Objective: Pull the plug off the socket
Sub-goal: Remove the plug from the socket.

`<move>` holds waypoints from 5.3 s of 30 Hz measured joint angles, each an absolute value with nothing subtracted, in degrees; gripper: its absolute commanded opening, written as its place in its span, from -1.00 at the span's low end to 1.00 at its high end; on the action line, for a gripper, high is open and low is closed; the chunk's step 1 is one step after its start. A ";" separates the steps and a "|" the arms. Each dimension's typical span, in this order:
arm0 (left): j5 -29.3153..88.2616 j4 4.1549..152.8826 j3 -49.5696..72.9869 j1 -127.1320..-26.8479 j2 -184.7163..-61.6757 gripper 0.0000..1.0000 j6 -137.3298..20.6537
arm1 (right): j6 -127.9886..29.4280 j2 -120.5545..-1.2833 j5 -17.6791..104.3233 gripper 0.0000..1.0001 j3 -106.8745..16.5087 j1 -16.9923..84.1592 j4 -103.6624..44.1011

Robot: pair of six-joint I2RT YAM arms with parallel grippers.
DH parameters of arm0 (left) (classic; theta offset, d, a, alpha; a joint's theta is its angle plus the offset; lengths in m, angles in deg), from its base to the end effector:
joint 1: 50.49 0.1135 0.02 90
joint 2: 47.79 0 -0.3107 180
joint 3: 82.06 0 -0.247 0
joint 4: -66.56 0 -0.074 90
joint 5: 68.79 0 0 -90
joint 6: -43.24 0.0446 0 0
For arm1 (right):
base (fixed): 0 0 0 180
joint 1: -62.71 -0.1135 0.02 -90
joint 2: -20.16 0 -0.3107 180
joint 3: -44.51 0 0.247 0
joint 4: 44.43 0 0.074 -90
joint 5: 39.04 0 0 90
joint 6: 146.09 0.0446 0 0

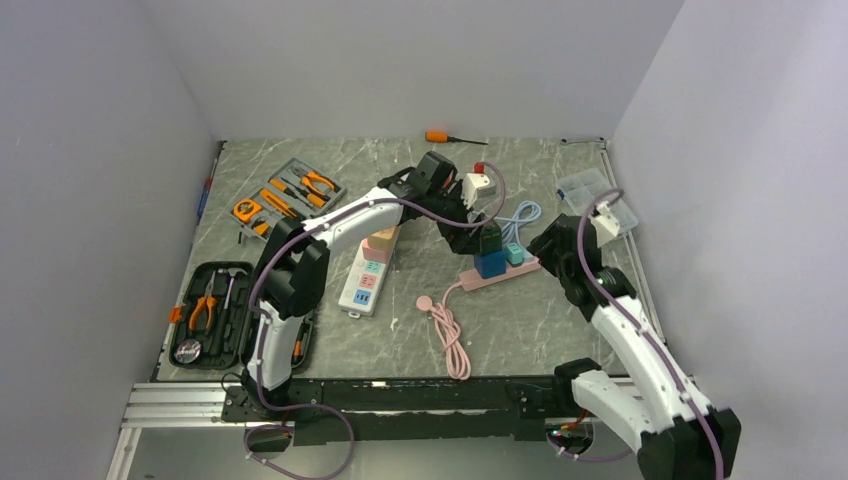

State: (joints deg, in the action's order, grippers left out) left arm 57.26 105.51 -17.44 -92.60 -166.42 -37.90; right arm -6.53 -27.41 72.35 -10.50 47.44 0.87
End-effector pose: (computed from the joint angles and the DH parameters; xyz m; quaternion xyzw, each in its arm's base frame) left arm 0.3511 -0.3527 0.2983 0.4872 0.7309 -0.3813 0.2882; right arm 0.1456 0.0229 0.3039 0.3381 0.8194 0.0908 0.4539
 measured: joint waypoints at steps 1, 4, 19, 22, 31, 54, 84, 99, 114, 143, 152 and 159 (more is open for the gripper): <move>57.18 105.29 -16.48 -92.60 -166.42 0.98 -37.72 | -7.12 -29.18 71.63 -0.42 -11.09 47.77 -0.40; 56.70 105.31 -14.71 -92.60 -166.42 0.98 -36.85 | -8.87 -35.61 69.68 -0.99 -13.14 48.06 -5.14; 62.03 102.47 -12.09 -93.47 -166.03 0.98 -36.82 | -12.11 -52.41 61.29 -1.00 -20.25 48.08 -21.12; 61.85 101.94 -11.80 -93.60 -166.03 0.98 -37.57 | -12.17 -50.91 61.03 -1.00 -18.76 48.21 -21.43; 58.20 98.47 -9.33 -94.91 -166.92 0.98 -38.27 | -12.46 -47.12 60.50 -1.00 -17.30 49.26 -22.69; 54.05 94.34 -5.66 -95.64 -167.66 0.98 -37.09 | -10.40 -54.27 54.25 -1.00 -15.22 46.39 -29.25; 58.66 93.27 -9.59 -96.38 -171.95 0.98 -41.06 | -8.15 -29.31 53.64 0.24 -1.91 56.84 -25.27; 57.07 94.97 -21.72 -97.23 -180.25 0.98 -42.97 | -5.53 -23.56 53.62 0.24 2.81 61.85 -23.22; 58.79 96.39 -23.71 -97.60 -181.11 -0.71 -42.59 | -4.00 -22.80 52.57 0.43 4.76 64.14 -23.11; 51.34 102.88 -30.51 -93.10 -176.93 -0.70 -69.28 | -3.65 -28.07 41.09 0.48 7.12 52.03 -31.76; 51.36 99.89 -30.51 -93.10 -176.93 -0.67 -73.52 | -3.06 -38.14 43.52 0.44 7.03 47.29 -40.09; 51.34 98.42 -30.49 -93.04 -176.93 -0.73 -76.01 | -2.56 -40.66 45.55 0.40 7.03 47.07 -45.75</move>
State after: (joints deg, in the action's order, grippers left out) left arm 51.34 98.42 -30.49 -93.04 -176.93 -76.01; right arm -2.56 -40.66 45.55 7.03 47.07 -45.75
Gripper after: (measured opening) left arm 0.723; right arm 0.718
